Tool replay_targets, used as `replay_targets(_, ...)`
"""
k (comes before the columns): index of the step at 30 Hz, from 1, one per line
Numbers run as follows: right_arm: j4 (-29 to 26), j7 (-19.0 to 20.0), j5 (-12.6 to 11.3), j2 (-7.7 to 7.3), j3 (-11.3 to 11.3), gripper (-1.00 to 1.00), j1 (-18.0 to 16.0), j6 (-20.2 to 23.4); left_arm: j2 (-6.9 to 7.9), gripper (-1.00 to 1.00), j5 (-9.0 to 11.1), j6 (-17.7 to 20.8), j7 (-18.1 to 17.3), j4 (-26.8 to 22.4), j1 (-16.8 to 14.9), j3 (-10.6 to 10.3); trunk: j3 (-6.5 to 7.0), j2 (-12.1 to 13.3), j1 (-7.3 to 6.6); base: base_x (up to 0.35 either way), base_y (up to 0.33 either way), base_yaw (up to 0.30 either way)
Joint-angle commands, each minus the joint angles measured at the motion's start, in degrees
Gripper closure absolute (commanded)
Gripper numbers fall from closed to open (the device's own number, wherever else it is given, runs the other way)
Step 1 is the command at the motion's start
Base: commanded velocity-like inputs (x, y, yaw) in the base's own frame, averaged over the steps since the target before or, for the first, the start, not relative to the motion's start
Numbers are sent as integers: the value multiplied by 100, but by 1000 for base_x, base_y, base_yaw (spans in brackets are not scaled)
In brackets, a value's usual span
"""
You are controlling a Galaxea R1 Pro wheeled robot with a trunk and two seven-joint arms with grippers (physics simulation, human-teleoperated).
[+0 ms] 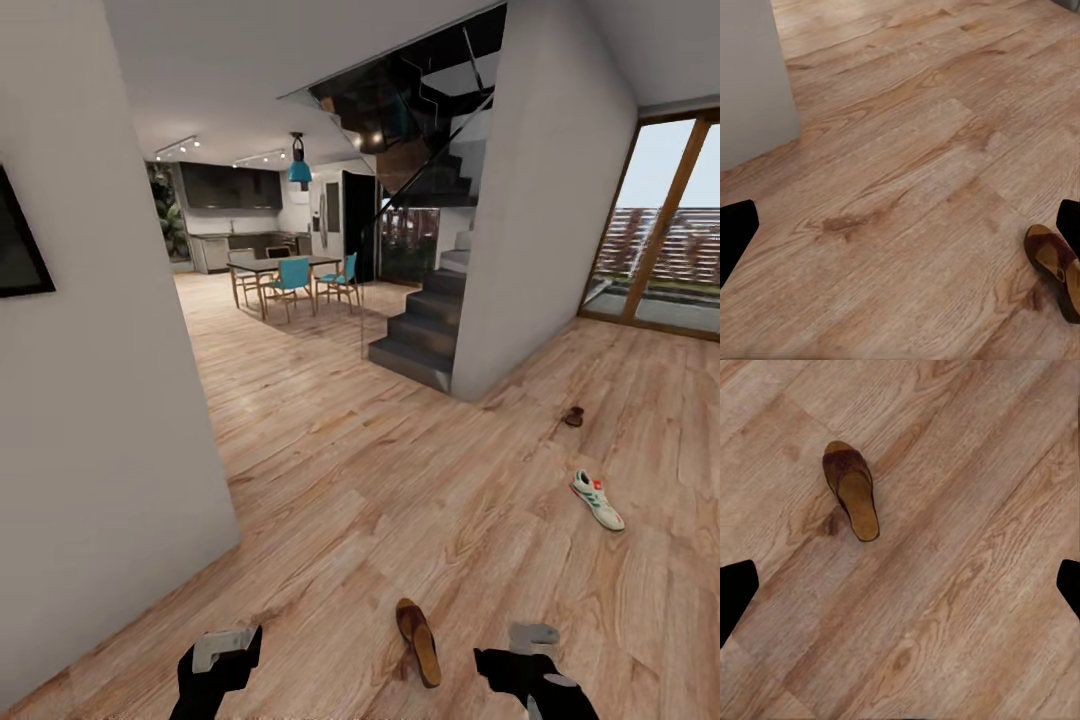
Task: Pick up the two gym shoes and the two sandals from the corridor floor and place them onto the hallstand (shoe rack) in the corridor, making sure they are on the rack and not on the floor. Arrange them so the two gym shoes are next to each other and the two sandals are next to each other.
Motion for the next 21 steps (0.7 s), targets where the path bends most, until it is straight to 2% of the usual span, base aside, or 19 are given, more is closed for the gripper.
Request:
replay_targets(1, -35, -8, 3, 4, -4, -100, -110, 43, -2, -100, 56, -13, 2, 2, -3, 0, -34, -45, 22, 0, 0, 179)
replay_targets(4, -100, -9, 19, 45, -4, -100, -599, 218, -2, -100, 54, -13, -4, 2, -4, 0, -112, -165, 88, 0, 0, 180)
replay_targets(6, -116, -5, 22, 70, -4, -100, -796, 433, -2, -100, 54, -13, -6, 2, -4, 0, -165, -245, 132, 0, 0, 180)
replay_targets(21, -84, 24, 29, 71, 14, -100, -892, 498, 6, -100, 54, -13, -6, 2, -4, 0, -555, -847, 462, 0, 0, 184)
